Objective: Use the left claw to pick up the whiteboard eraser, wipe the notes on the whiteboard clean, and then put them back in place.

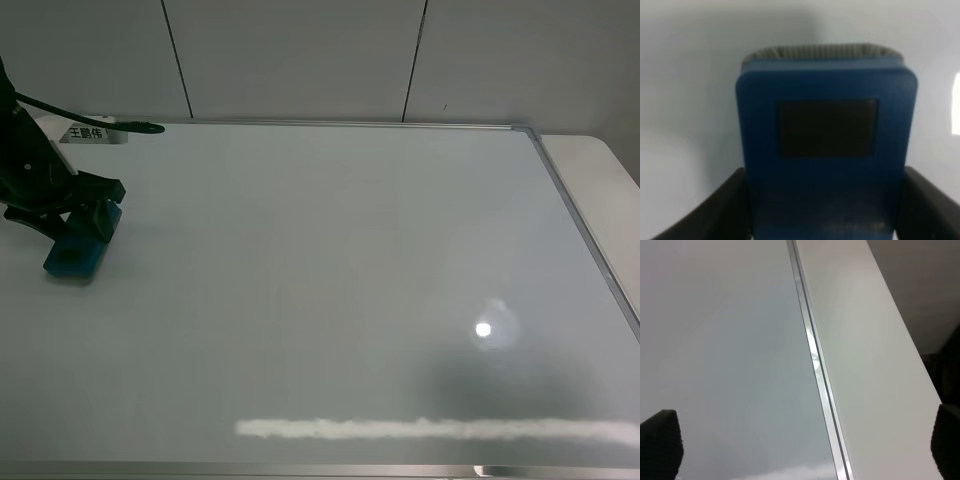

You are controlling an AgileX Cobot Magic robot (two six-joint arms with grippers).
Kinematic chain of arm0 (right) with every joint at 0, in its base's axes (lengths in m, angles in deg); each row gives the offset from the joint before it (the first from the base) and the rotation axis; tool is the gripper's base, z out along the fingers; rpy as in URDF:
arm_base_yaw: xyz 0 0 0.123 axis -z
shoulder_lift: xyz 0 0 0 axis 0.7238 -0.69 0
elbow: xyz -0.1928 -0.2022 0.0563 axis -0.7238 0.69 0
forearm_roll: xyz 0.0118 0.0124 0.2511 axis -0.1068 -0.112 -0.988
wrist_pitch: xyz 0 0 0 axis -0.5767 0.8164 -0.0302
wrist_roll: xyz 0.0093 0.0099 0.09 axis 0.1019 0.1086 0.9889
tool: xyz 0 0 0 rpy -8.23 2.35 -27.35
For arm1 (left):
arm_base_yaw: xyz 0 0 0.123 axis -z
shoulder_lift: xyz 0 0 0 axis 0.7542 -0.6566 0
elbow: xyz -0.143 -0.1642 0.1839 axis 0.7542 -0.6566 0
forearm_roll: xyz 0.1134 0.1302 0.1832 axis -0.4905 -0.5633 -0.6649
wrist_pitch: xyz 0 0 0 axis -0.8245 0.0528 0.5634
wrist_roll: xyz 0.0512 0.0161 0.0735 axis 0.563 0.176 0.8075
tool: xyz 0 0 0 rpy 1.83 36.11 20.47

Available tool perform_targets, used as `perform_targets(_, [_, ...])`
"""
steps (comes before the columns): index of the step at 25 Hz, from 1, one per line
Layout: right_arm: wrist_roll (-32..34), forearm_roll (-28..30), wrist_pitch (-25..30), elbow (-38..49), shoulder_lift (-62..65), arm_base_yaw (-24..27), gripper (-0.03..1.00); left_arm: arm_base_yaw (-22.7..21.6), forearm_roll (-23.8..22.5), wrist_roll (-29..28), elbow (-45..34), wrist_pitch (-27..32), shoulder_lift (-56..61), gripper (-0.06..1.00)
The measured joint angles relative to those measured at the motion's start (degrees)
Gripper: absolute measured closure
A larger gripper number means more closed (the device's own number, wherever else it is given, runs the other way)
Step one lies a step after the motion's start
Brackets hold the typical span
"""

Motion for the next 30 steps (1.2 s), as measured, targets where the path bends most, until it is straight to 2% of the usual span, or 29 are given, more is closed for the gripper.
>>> perform_targets(16, [0.0,0.0,0.0,0.0,0.0,0.0,-0.02,0.0,0.0,0.3,0.0,1.3,-0.9,0.38])
perform_targets(17, [0.0,0.0,0.0,0.0,0.0,0.0,-0.02,0.0,0.0,0.7,0.0,1.3,-0.9,0.34])
perform_targets(19, [0.0,0.0,0.0,0.0,0.0,0.0,-0.02,0.0,0.0,2.6,0.0,1.3,-0.9,0.12])
perform_targets(21, [0.0,0.0,0.0,0.0,0.0,0.0,-0.02,0.0,0.0,3.6,0.0,1.3,-0.9,0.01])
perform_targets(26, [0.0,0.0,0.0,0.0,0.0,0.0,-0.02,1.2,0.0,3.8,0.0,1.5,0.9,-0.04])
perform_targets(30, [0.0,0.0,0.0,0.0,0.0,0.0,-0.02,3.4,-0.9,3.9,0.0,1.5,9.7,-0.04])
